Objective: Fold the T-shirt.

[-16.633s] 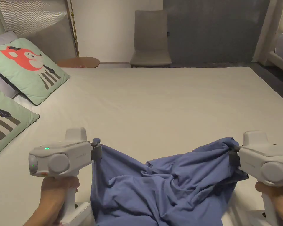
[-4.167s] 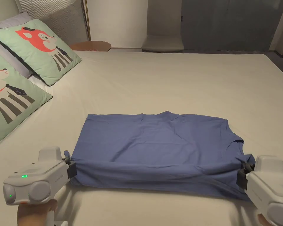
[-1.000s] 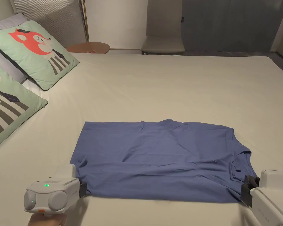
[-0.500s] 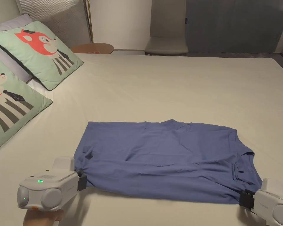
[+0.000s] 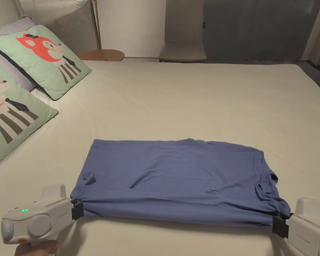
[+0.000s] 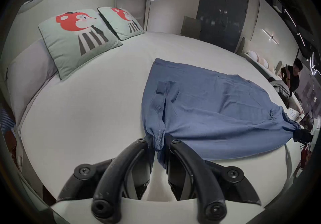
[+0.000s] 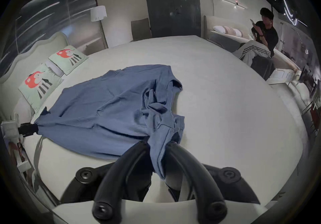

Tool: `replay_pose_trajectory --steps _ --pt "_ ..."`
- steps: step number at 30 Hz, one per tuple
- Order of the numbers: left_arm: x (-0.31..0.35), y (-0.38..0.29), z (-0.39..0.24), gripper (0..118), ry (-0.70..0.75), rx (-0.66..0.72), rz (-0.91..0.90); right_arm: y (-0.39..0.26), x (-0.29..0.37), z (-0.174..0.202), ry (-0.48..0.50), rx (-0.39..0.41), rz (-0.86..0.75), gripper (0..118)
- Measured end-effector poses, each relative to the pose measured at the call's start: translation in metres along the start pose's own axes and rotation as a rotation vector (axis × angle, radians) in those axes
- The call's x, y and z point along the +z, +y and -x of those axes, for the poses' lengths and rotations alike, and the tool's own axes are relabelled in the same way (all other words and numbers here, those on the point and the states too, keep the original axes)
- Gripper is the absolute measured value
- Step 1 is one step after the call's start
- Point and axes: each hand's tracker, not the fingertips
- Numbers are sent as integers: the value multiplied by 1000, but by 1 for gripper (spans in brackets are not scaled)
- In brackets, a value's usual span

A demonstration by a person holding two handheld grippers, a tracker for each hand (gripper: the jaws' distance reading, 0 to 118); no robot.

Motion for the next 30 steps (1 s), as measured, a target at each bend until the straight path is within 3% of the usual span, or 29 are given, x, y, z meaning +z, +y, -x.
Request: replay_pose_trajectory --steps 6,15,17,19,21,25,30 --pt "10 -36 12 8 18 -20 63 -46 12 3 -42 50 47 11" --pt "6 -40 5 11 57 -30 96 -55 1 3 -72 19 82 13" --pt "15 -34 -4 37 70 12 71 -40 17 13 -79 26 29 39" --pt "29 -22 -11 78 14 66 -3 -20 36 25 -64 57 -62 80" --pt "45 -8 -21 104 -44 92 -96 0 56 39 -38 65 -162 100" --pt "84 24 -52 107 -113 55 -337 33 73 60 17 89 -341 101" --pt "123 50 -84 107 -141 -11 -536 58 97 85 17 136 -528 101"
